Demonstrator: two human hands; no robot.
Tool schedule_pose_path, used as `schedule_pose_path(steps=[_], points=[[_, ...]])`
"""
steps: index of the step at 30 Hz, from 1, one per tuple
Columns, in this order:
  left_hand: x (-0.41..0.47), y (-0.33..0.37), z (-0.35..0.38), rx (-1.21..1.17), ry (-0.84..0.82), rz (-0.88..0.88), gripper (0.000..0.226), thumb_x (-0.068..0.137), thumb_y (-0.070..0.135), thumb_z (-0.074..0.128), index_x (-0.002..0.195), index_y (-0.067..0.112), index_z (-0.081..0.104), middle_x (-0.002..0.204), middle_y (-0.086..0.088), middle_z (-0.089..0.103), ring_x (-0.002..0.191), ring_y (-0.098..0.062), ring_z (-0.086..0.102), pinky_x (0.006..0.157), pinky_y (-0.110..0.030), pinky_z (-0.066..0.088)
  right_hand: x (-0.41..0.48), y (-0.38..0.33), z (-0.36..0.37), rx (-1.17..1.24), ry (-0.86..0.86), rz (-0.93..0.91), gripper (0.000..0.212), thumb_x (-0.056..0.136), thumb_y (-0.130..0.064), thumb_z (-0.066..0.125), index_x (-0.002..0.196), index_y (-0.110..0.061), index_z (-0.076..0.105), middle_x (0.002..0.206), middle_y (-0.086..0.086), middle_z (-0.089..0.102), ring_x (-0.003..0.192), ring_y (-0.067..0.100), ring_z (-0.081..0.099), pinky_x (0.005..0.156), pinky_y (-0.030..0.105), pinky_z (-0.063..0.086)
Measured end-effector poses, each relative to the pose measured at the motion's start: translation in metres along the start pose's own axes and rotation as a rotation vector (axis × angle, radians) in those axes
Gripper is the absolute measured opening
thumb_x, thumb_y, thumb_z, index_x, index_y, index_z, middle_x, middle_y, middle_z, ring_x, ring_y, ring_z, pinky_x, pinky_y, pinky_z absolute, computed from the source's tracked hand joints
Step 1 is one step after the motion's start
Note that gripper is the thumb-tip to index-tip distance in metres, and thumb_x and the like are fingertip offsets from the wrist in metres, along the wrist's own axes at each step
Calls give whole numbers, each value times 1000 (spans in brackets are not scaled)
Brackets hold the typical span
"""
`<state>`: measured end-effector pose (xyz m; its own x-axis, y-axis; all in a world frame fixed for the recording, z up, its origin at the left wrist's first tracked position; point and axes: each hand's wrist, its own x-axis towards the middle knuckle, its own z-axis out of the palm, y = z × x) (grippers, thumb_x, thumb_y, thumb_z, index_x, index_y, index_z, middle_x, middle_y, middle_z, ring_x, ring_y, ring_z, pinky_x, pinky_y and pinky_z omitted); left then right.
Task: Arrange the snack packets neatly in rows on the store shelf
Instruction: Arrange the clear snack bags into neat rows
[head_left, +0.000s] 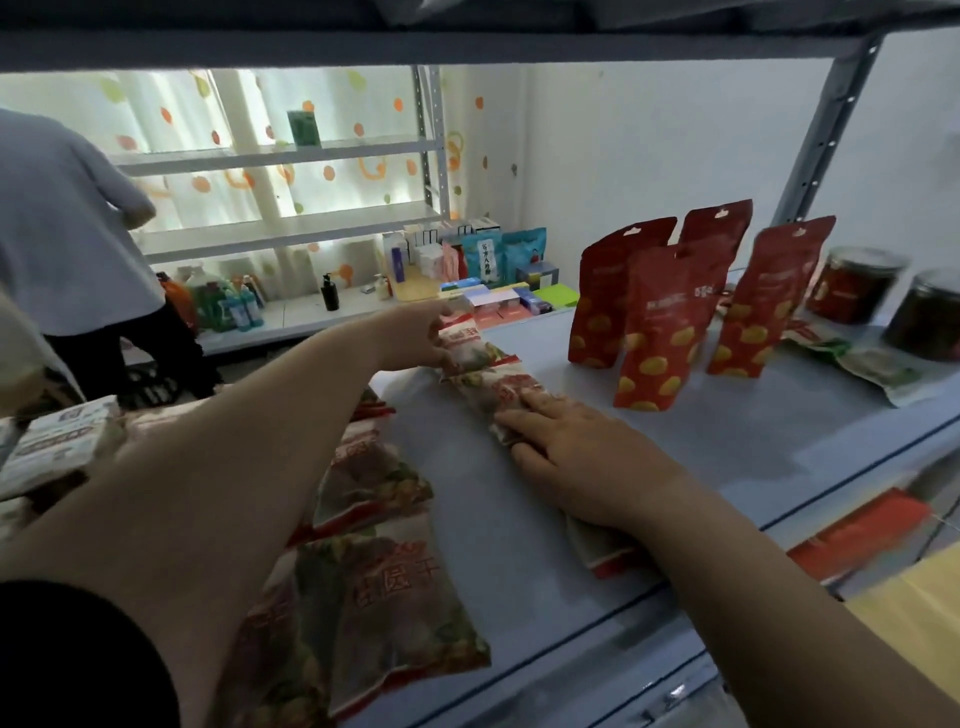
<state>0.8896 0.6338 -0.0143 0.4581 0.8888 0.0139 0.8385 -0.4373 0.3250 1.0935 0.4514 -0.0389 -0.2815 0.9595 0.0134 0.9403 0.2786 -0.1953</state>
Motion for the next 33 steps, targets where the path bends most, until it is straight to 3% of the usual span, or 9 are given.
schedule_pose_path(steps=[8, 13, 15, 17, 21, 23, 26, 29, 33], points=[[17, 8, 6, 106, -6, 10, 78, 83, 34, 76, 150, 23, 36, 145, -4, 50, 127, -23, 52, 108, -38, 40, -1, 14, 3, 25, 14, -32, 50, 102, -50, 25, 150, -41, 30, 163, -4, 18, 147, 23, 22, 115, 44, 28], [20, 3, 0, 360, -58, -5, 73, 86, 43, 68, 150, 32, 35, 150, -2, 45, 131, -24, 47, 109, -40, 38, 0, 16, 6, 35, 28, -39, 49, 100, -48, 28, 148, -40, 32, 163, -2, 21, 145, 26, 24, 112, 47, 31], [19, 5, -4, 471, -73, -91, 64, 83, 54, 65, 139, 28, 50, 130, -3, 58, 108, -21, 58, 88, -37, 48, 0, 15, 7, 31, 32, -41, 50, 99, -48, 28, 148, -40, 33, 163, -2, 21, 146, 27, 24, 112, 47, 31], [21, 11, -6, 510, -44, -235, 57, 81, 64, 62, 116, 18, 61, 94, 0, 62, 80, -15, 56, 67, -30, 43, 0, 15, 7, 26, 30, -43, 50, 100, -47, 28, 149, -39, 32, 163, -1, 20, 146, 28, 23, 112, 48, 30], [31, 23, 2, 344, 14, -464, 67, 88, 72, 45, 78, 8, 62, 69, -5, 61, 65, -19, 55, 68, -32, 44, -2, 15, 4, 30, 14, -46, 49, 100, -47, 28, 149, -40, 31, 163, -2, 18, 148, 28, 20, 113, 48, 28], [33, 22, 2, 234, 27, -483, 64, 93, 64, 44, 83, 5, 67, 76, -9, 68, 67, -21, 60, 70, -32, 47, -3, 15, 3, 35, 12, -49, 49, 101, -47, 28, 149, -40, 32, 163, -3, 19, 147, 27, 20, 113, 48, 28], [33, 15, -6, 219, 74, -319, 36, 92, 42, 57, 116, 16, 61, 115, -10, 63, 96, -23, 57, 84, -36, 48, -3, 15, 3, 38, 19, -49, 49, 101, -47, 28, 149, -40, 32, 163, -2, 20, 147, 27, 22, 113, 48, 29], [27, 8, -9, 74, -94, -179, 39, 93, 29, 57, 132, 31, 57, 136, -1, 52, 119, -22, 50, 103, -40, 41, -2, 15, 4, 41, 22, -50, 49, 100, -47, 27, 148, -40, 32, 163, -2, 21, 146, 27, 22, 113, 49, 29], [26, 3, 3, 106, -124, -152, 46, 96, 40, 56, 141, 36, 48, 144, -1, 47, 126, -22, 46, 108, -42, 36, -3, 15, 4, 40, 17, -45, 50, 100, -48, 28, 149, -40, 31, 163, -1, 20, 147, 28, 21, 113, 49, 29]])
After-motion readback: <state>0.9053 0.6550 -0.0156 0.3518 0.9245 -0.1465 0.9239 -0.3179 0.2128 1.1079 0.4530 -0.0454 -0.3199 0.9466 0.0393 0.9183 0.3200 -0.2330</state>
